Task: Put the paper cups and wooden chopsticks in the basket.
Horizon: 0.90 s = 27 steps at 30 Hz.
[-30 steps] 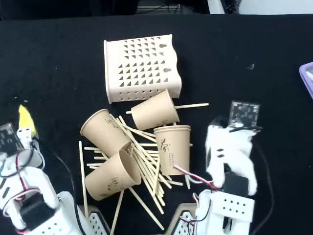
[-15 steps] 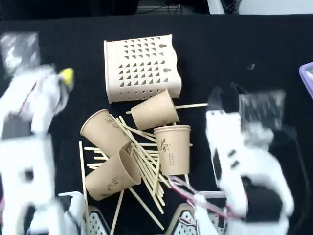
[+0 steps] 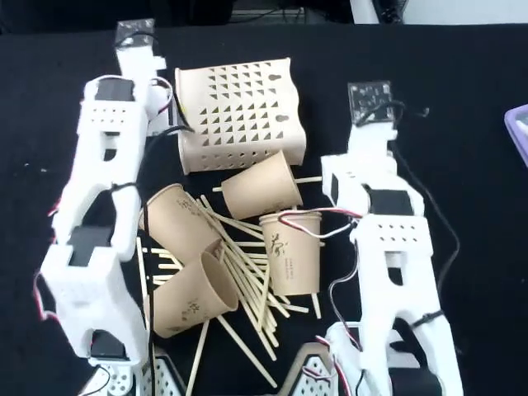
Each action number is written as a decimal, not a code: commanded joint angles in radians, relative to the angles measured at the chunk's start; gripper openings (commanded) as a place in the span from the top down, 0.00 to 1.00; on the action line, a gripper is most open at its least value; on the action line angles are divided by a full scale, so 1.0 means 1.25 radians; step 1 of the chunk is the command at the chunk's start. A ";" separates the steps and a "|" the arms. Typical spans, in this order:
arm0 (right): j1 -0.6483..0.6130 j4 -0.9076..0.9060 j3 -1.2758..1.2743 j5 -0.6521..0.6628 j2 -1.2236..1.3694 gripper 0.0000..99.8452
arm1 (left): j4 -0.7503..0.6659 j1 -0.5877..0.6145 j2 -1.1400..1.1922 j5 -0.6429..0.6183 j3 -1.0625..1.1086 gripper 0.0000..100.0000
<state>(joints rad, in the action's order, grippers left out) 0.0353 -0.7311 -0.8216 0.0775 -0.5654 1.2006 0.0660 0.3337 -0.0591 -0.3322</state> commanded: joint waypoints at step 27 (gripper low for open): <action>0.015 0.091 -0.074 -0.009 0.008 0.89 | 0.130 0.268 0.064 0.069 -0.309 0.78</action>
<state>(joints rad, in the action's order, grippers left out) 0.0491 -0.6421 -0.9214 0.0775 -0.5593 1.3034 0.3498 0.5501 0.0222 -0.5409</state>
